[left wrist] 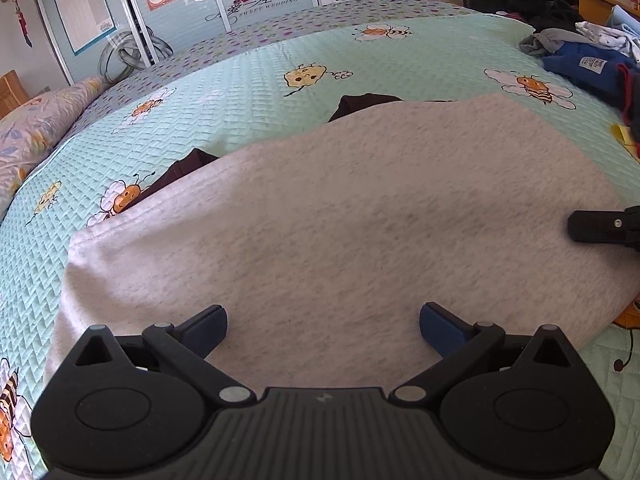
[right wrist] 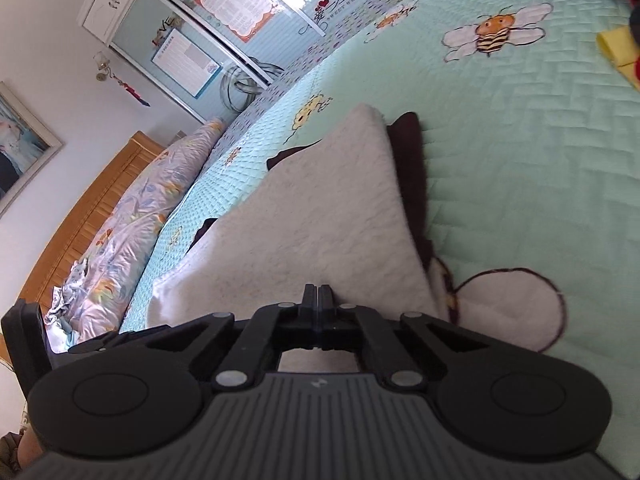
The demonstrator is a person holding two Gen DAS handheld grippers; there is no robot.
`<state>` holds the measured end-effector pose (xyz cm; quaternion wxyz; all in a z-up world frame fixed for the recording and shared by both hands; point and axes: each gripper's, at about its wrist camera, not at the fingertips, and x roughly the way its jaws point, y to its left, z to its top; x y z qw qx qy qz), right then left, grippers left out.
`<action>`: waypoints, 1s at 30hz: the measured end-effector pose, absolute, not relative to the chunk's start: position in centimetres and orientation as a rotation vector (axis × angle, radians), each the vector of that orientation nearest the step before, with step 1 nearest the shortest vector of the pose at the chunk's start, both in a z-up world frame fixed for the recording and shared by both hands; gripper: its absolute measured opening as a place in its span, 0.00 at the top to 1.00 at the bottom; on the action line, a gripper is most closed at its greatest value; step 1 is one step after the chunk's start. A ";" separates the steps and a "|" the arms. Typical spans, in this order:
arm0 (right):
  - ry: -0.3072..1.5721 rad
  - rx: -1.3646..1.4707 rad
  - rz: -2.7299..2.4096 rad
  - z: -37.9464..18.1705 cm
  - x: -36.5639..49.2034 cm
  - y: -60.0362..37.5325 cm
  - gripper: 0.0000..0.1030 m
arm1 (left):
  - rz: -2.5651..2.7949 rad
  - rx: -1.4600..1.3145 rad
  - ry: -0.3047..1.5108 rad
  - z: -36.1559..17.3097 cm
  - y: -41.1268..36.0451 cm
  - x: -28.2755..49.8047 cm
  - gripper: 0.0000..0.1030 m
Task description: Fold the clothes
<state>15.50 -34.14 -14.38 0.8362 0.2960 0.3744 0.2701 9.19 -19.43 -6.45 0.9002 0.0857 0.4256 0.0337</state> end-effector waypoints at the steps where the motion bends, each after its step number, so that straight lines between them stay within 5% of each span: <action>1: 0.792 0.633 0.569 -14.4 15.4 -34.4 1.00 | 0.069 0.175 0.881 -6.5 -19.4 9.2 0.00; 13: 0.785 0.653 0.538 -13.8 14.6 -35.8 0.98 | 0.064 0.171 0.877 -6.5 -19.1 9.2 0.00; 15: 0.766 0.608 0.535 -12.7 14.3 -35.1 0.88 | 0.046 0.139 0.879 -6.5 -18.3 9.0 0.00; 19: 0.702 0.550 0.589 -10.5 13.7 -33.7 0.47 | 0.040 0.038 0.882 -6.0 -15.4 7.7 0.00; 20: 0.700 0.553 0.613 -10.4 13.7 -33.5 0.46 | 0.053 0.028 0.877 -5.9 -14.7 7.2 0.00; 23: 0.772 0.535 0.597 -11.5 14.2 -33.4 0.48 | 0.086 0.011 0.880 -5.9 -12.3 5.8 0.00; 25: 0.787 0.546 0.571 -12.7 14.2 -34.4 0.76 | 0.101 -0.010 0.883 -6.2 -10.9 5.1 0.00; 27: 0.802 0.570 0.548 -13.4 14.1 -35.5 0.94 | 0.112 -0.025 0.877 -6.1 -10.0 4.5 0.00; 30: 0.809 0.630 0.538 -13.6 13.6 -36.8 0.90 | 0.163 -0.010 0.842 -5.0 -9.4 4.1 0.01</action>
